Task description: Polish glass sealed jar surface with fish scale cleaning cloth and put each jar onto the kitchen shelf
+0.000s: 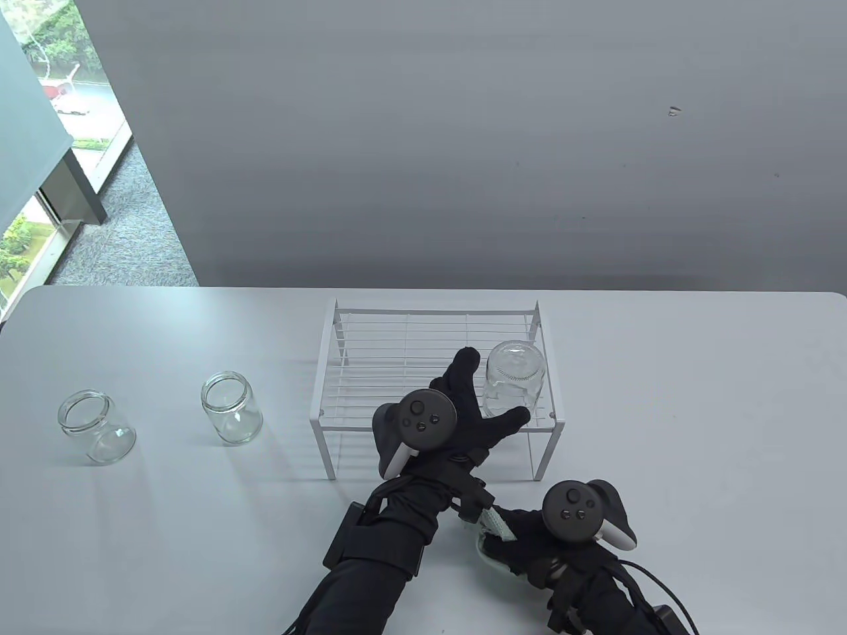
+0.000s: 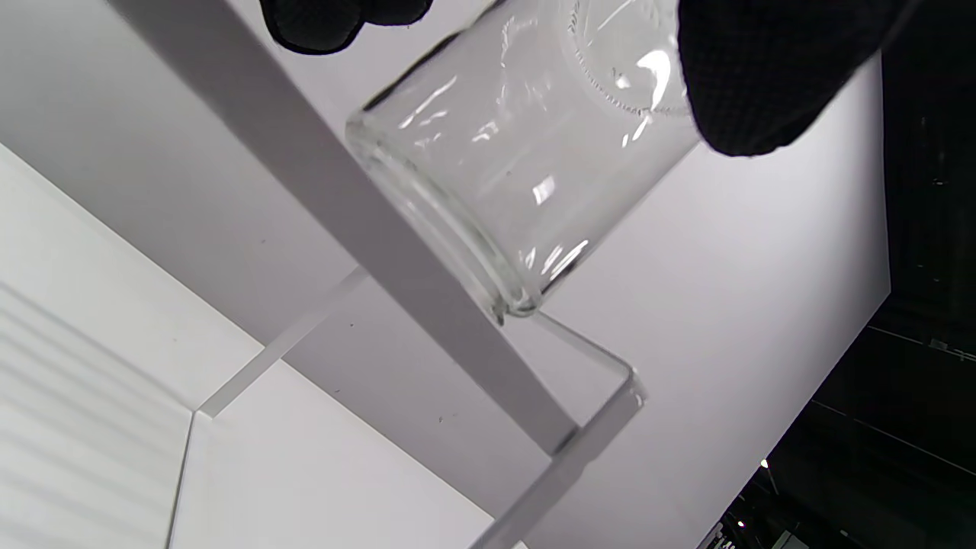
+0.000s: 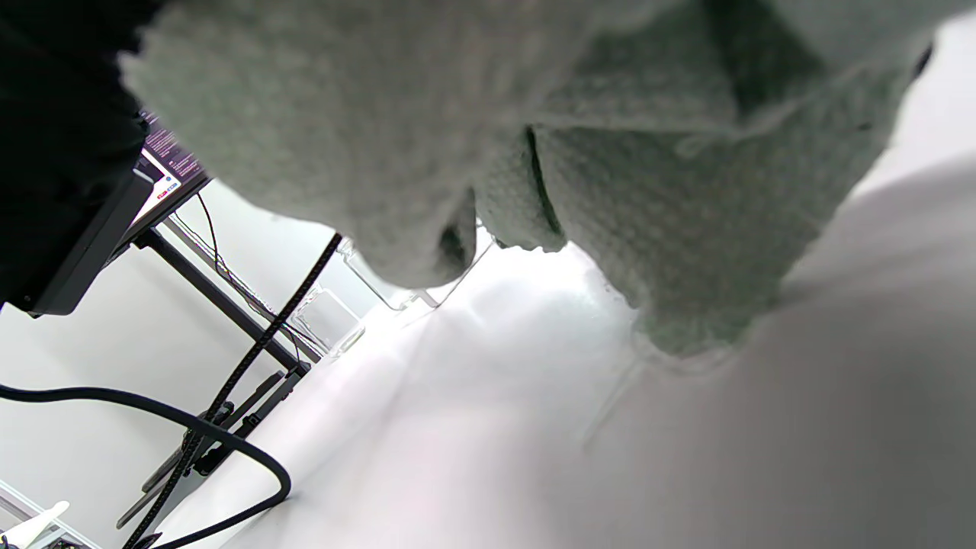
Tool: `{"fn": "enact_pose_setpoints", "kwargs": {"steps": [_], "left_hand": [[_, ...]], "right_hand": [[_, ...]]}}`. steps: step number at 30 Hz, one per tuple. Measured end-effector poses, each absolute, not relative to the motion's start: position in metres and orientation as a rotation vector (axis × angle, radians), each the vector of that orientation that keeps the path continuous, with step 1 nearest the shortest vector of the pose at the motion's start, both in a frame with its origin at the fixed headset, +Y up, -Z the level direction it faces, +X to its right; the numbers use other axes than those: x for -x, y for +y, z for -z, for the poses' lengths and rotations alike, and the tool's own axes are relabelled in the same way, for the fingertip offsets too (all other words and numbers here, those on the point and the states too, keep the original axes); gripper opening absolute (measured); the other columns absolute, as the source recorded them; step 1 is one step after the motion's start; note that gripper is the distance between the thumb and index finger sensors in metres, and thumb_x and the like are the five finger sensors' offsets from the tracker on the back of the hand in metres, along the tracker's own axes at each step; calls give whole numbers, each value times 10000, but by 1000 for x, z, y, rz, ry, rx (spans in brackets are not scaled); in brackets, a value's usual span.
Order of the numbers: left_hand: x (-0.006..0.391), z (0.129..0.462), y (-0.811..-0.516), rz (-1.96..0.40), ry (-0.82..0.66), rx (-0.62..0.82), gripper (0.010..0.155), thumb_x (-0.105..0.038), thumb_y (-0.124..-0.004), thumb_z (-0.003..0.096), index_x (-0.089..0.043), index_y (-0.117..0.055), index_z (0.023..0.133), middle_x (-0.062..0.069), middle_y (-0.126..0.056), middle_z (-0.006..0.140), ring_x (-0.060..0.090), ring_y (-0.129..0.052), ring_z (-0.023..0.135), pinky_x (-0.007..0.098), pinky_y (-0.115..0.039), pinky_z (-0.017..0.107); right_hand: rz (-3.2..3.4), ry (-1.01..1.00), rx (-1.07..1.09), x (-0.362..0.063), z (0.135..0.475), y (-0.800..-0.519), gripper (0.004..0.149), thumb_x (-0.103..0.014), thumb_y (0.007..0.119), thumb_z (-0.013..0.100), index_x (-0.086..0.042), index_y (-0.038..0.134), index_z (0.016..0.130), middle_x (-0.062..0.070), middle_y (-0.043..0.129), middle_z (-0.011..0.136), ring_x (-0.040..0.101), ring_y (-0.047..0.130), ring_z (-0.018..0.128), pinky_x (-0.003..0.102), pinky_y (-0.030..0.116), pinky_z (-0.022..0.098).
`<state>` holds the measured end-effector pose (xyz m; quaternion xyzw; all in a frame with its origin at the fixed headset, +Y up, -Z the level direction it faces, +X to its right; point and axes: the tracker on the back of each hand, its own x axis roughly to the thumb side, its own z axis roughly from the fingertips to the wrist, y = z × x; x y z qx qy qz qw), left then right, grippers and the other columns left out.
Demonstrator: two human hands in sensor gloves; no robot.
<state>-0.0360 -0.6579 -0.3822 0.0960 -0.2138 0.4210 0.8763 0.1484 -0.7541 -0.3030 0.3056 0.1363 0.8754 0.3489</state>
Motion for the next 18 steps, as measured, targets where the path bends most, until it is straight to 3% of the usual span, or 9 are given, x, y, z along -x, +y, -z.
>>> {"fn": "enact_pose_setpoints", "kwargs": {"steps": [5, 10, 18], "left_hand": [[62, 366, -640, -771, -498, -296, 1061, -616, -867, 412, -25, -291, 1080, 291, -490, 1087, 552, -651, 958, 708, -423, 673], [106, 341, -623, -630, -503, -448, 903, -555, -856, 441, -73, -428, 1075, 239, -581, 1071, 492, -717, 944, 680, -439, 688], [219, 331, -612, -507, -211, -600, 593, -398, -806, 504, -141, -634, 1010, 151, -759, 993, 404, -853, 860, 651, -478, 693]], "right_hand": [[-2270, 339, -805, -149, 302, -751, 596, -278, 759, 521, 132, 670, 944, 411, 780, 774, 556, 898, 571, 672, 641, 455], [-2270, 322, -824, -149, 301, -747, 596, -279, 759, 520, 132, 672, 943, 410, 781, 773, 555, 899, 570, 672, 643, 454], [-2272, 320, -830, -147, 298, -747, 593, -277, 758, 520, 131, 674, 941, 409, 781, 773, 555, 899, 570, 671, 644, 454]]}}
